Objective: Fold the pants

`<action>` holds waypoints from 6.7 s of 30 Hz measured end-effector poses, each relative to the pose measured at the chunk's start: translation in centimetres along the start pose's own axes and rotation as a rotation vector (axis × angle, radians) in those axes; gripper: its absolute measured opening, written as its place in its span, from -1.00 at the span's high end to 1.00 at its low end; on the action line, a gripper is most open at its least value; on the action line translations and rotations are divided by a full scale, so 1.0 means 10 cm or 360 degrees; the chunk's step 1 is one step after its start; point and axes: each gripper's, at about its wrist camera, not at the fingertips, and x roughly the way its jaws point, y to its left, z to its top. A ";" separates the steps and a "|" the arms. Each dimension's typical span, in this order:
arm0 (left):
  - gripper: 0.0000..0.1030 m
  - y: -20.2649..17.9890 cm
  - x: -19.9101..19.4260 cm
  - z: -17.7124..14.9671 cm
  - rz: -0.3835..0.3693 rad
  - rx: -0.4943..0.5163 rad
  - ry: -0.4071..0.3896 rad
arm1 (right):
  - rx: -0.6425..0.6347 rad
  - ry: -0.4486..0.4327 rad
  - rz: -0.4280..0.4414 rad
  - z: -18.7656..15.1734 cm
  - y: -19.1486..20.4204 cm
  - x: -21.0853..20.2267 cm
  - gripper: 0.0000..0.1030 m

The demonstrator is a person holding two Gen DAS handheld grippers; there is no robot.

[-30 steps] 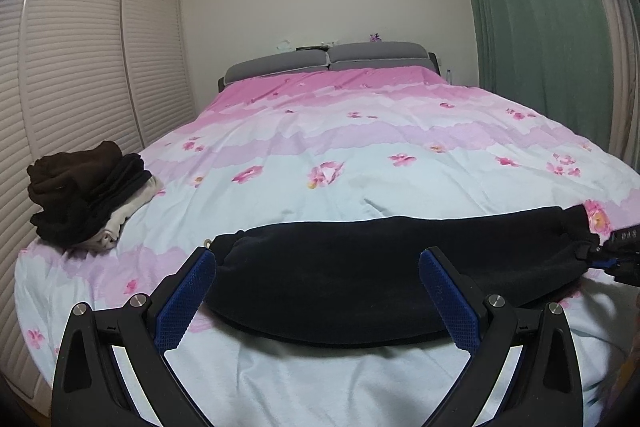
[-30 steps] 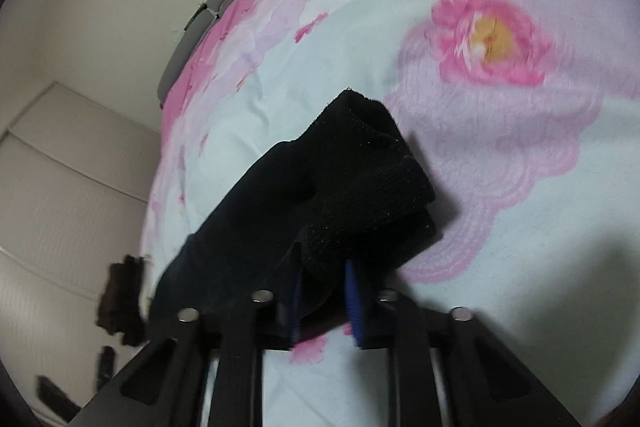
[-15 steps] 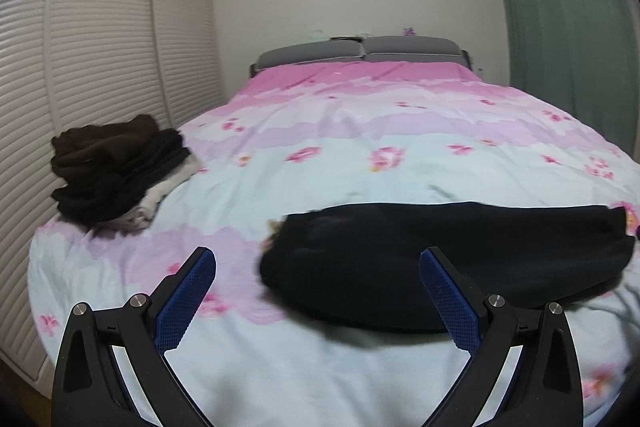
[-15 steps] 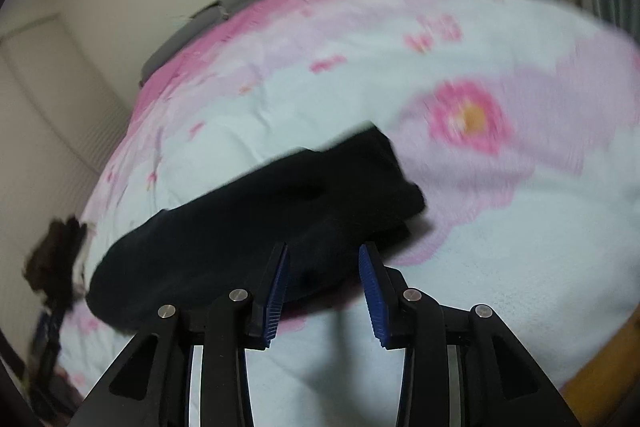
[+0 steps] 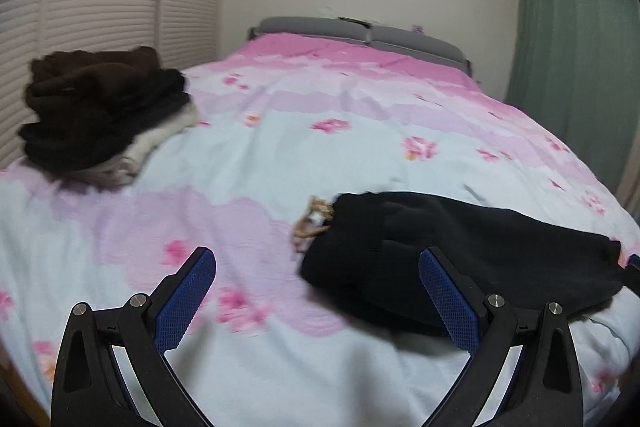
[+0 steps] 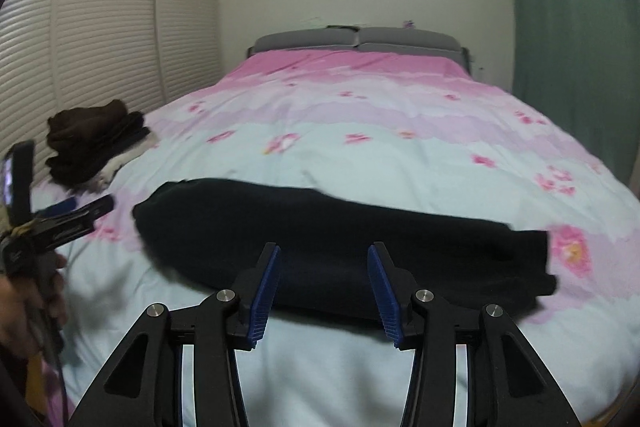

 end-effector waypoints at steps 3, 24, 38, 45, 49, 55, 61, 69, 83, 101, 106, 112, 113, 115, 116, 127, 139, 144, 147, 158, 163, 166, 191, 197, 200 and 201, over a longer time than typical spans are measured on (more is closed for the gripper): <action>-0.93 -0.14 0.13 0.01 -0.0044 0.0054 0.0026 | 0.0027 0.0029 0.0036 -0.04 0.03 0.03 0.09; 0.45 -0.06 0.44 0.29 -0.0023 0.0007 0.0011 | 0.0128 0.0100 -0.0031 -0.13 -0.22 0.10 0.09; 0.25 0.08 0.52 0.08 -0.0180 -0.0165 0.0136 | 0.0148 0.0118 -0.0013 -0.14 -0.21 0.12 0.09; 0.58 0.05 0.56 -0.01 -0.0196 -0.0155 0.0138 | 0.0166 0.0133 -0.0018 -0.17 -0.22 0.12 0.09; 0.85 0.11 0.53 0.05 -0.0186 -0.0151 0.0093 | 0.0170 0.0142 -0.0027 -0.17 -0.22 0.12 0.09; 0.86 0.09 0.49 0.13 -0.0183 -0.0040 0.0069 | 0.0132 0.0128 -0.0041 -0.15 -0.18 0.09 0.09; 0.88 0.14 0.52 0.17 -0.0161 -0.0001 0.0079 | 0.0136 0.0068 -0.0093 -0.05 -0.17 0.00 0.09; 0.97 0.14 0.52 0.11 -0.0104 0.0013 0.0110 | 0.0153 0.0068 -0.0093 -0.09 -0.05 0.06 0.09; -0.56 -0.02 0.27 0.01 -0.0063 -0.0127 0.0173 | 0.0312 0.0093 -0.0056 -0.27 -0.24 -0.02 -0.08; -0.71 -1.01 0.13 0.39 0.0081 0.0041 -0.0143 | 0.0451 0.1153 0.0945 1.12 -0.75 2.33 -0.08; -0.71 -0.93 0.23 0.40 0.0081 0.0003 -0.0080 | 0.0569 0.1517 0.0914 0.94 -0.71 2.97 -0.06; -0.71 -0.88 0.26 0.35 0.0110 -0.0009 -0.0058 | 0.0658 0.1703 0.1077 0.82 -0.54 3.08 0.05; -0.71 -0.88 0.26 0.35 0.0116 -0.0007 -0.0055 | 0.0648 0.1706 0.1066 0.80 -0.51 3.10 0.07; -0.71 -0.89 0.25 0.34 0.0118 -0.0001 -0.0055 | 0.0681 0.1702 0.1011 0.75 -0.51 3.14 0.30; -0.71 -0.89 0.25 0.34 0.0119 0.0004 -0.0055 | 0.0695 0.1695 0.0984 0.74 -0.54 3.15 0.50; -0.71 -0.89 0.26 0.30 0.0154 0.0057 -0.0054 | 0.0668 0.1249 0.0800 0.94 -0.74 2.85 0.75; -0.80 -0.50 0.14 0.26 0.0239 -0.0028 -0.0043 | 0.0388 0.0944 0.0521 0.99 -0.82 2.33 0.09; -0.85 -0.29 0.03 0.11 0.0169 -0.0150 -0.0021 | 0.0191 0.0541 0.0273 0.99 -0.77 1.42 -0.13; -1.00 -0.20 0.01 -0.02 0.0081 -0.0268 -0.0013 | 0.0133 0.0343 0.0118 0.80 -0.68 0.90 -0.33; -0.99 0.08 0.53 -0.25 -0.0107 -0.0709 0.0191 | 0.0275 0.0167 0.0055 0.05 -0.38 0.12 -0.39; -0.99 0.07 0.73 -0.20 -0.0182 -0.0727 0.0183 | 0.0278 0.0164 0.0084 -0.03 -0.23 0.11 -0.39; -0.99 0.07 0.84 -0.19 -0.0205 -0.0730 0.0200 | 0.0247 0.0168 0.0095 -0.03 -0.15 0.12 -0.39; 0.05 -0.12 0.87 -0.17 -0.0267 -0.0600 0.0163 | 0.0461 0.0185 -0.0006 -0.18 -0.49 0.15 -0.39; 0.11 -0.39 0.53 0.08 -0.0167 -0.0358 -0.0010 | 0.0567 0.0159 -0.0043 -0.21 -0.69 0.09 -0.39; 0.11 -0.69 0.29 0.29 -0.0082 -0.0144 -0.0123 | 0.0604 0.0137 -0.0060 -0.21 -0.81 0.01 -0.39; 0.11 -0.81 0.22 0.35 -0.0064 -0.0074 -0.0160 | 0.0621 0.0126 -0.0067 -0.22 -0.86 -0.03 -0.39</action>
